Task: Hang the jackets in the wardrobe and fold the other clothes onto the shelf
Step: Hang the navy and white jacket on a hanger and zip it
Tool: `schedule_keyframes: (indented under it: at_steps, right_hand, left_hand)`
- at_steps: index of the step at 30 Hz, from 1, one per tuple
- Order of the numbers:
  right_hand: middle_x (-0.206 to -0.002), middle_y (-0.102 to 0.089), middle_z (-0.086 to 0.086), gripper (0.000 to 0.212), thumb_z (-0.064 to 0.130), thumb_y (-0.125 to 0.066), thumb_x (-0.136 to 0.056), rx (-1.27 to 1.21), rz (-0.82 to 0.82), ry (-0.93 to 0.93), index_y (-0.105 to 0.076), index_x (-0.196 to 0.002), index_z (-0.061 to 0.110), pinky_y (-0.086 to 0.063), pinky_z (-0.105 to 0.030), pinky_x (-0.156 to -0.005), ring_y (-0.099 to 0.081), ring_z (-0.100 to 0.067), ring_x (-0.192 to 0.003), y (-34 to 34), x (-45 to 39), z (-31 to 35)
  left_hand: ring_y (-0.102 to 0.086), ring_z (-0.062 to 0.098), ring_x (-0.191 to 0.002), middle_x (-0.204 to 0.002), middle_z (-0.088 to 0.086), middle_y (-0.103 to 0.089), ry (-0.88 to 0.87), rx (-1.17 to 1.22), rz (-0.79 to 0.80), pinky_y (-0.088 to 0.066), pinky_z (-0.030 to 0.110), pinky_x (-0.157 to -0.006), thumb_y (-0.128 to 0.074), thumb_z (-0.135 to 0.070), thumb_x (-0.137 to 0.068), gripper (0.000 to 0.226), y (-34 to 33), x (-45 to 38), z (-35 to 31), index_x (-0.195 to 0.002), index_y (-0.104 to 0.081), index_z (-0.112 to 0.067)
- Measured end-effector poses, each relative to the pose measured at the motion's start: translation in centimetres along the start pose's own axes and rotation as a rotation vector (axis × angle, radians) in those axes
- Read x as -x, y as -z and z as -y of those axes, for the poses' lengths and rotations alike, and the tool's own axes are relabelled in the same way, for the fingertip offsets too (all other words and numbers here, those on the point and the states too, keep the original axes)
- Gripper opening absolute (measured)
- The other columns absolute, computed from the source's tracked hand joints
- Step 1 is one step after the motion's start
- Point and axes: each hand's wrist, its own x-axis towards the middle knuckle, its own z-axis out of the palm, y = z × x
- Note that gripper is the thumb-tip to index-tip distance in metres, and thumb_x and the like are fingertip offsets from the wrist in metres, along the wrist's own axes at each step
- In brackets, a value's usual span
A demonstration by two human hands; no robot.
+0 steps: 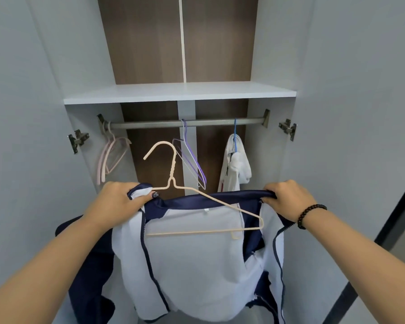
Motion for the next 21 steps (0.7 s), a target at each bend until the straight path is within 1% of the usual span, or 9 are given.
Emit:
schedule_keyframes:
  at_steps: [2,4,6,8,10,12,14,17,21]
  right_hand:
    - [-0.066,-0.052,0.003,0.011,0.027,-0.058,-0.090,-0.083,0.000,-0.039,-0.062,-0.080,0.025,-0.038,-0.028,-0.055,-0.055,-0.025,-0.071,0.2,0.0,-0.2]
    - [-0.061,-0.050,0.006,0.025,0.024,-0.060,-0.088,-0.201,-0.020,-0.064,-0.051,-0.065,0.028,-0.039,-0.030,-0.054,-0.053,-0.024,-0.067,0.2,0.1,-0.2]
    - [-0.057,-0.050,0.003,0.031,0.019,-0.062,-0.085,-0.324,-0.066,-0.082,-0.048,-0.058,0.026,-0.038,-0.028,-0.050,-0.051,-0.021,-0.061,0.2,0.1,0.0]
    - [-0.056,-0.051,0.002,0.023,0.015,-0.061,-0.084,-0.427,-0.105,-0.104,-0.055,-0.062,0.018,-0.031,-0.016,-0.044,-0.049,-0.015,-0.056,0.2,0.1,0.6]
    - [-0.058,-0.052,0.002,0.016,0.011,-0.060,-0.084,-0.525,-0.106,-0.092,-0.059,-0.069,0.010,-0.037,-0.013,-0.046,-0.048,-0.012,-0.056,0.1,0.3,1.5]
    - [-0.062,-0.055,0.003,0.012,0.011,-0.060,-0.085,-0.607,-0.060,-0.023,-0.060,-0.073,0.014,-0.037,-0.011,-0.049,-0.051,-0.014,-0.060,-0.1,0.8,2.6]
    - [-0.066,-0.058,0.004,0.011,0.013,-0.061,-0.086,-0.634,-0.024,0.086,-0.060,-0.077,0.020,-0.035,-0.015,-0.051,-0.051,-0.008,-0.061,-0.3,1.4,3.4]
    - [-0.059,-0.049,0.010,0.029,0.012,-0.063,-0.086,-0.647,-0.051,0.246,-0.053,-0.069,0.034,-0.035,-0.013,-0.053,-0.048,0.000,-0.058,-0.7,2.2,3.7]
    - [-0.060,-0.044,0.008,0.012,0.014,-0.063,-0.089,-0.562,-0.147,0.435,-0.066,-0.077,0.016,-0.034,-0.018,-0.057,-0.042,-0.002,-0.065,-0.8,2.1,3.2]
  left_hand:
    - [-0.050,0.012,-0.049,-0.049,-0.008,-0.054,0.000,-0.075,-0.005,-0.040,0.029,-0.050,-0.070,-0.042,-0.083,0.028,-0.2,0.1,-1.2,-0.057,-0.061,-0.040]
    - [-0.054,0.020,-0.055,-0.049,-0.004,-0.054,-0.009,-0.166,-0.005,-0.041,0.030,-0.050,-0.067,-0.043,-0.084,0.034,-0.6,0.4,-2.6,-0.054,-0.054,-0.052]
    - [-0.054,0.025,-0.058,-0.050,-0.004,-0.053,-0.030,-0.257,-0.027,-0.037,0.029,-0.049,-0.066,-0.042,-0.086,0.036,-1.4,0.8,-4.1,-0.056,-0.050,-0.053]
    - [-0.052,0.025,-0.059,-0.051,-0.008,-0.050,-0.022,-0.309,-0.061,-0.033,0.028,-0.050,-0.065,-0.041,-0.087,0.017,-2.2,1.2,-5.5,-0.070,-0.066,-0.044]
    - [-0.051,0.023,-0.059,-0.050,-0.010,-0.048,-0.008,-0.299,-0.098,-0.032,0.028,-0.051,-0.066,-0.040,-0.087,0.011,-3.3,1.7,-6.4,-0.080,-0.073,-0.034]
    - [-0.055,0.018,-0.057,-0.049,-0.010,-0.053,0.027,-0.209,-0.093,-0.033,0.026,-0.049,-0.068,-0.039,-0.085,0.015,-4.2,2.1,-6.9,-0.072,-0.069,-0.045]
    - [-0.057,0.010,-0.057,-0.053,-0.015,-0.059,0.061,-0.098,-0.075,-0.036,0.025,-0.048,-0.069,-0.037,-0.084,0.033,-4.9,2.3,-7.3,-0.060,-0.060,-0.059]
    - [-0.059,0.005,-0.061,-0.059,-0.017,-0.063,0.067,0.013,-0.064,-0.044,0.025,-0.049,-0.072,-0.037,-0.082,0.034,-6.1,2.6,-7.6,-0.067,-0.060,-0.065]
    - [-0.060,0.008,-0.058,-0.058,-0.012,-0.065,0.027,0.153,-0.021,-0.039,0.014,-0.046,-0.072,-0.042,-0.080,0.015,-8.1,2.2,-7.9,-0.073,-0.067,-0.054]
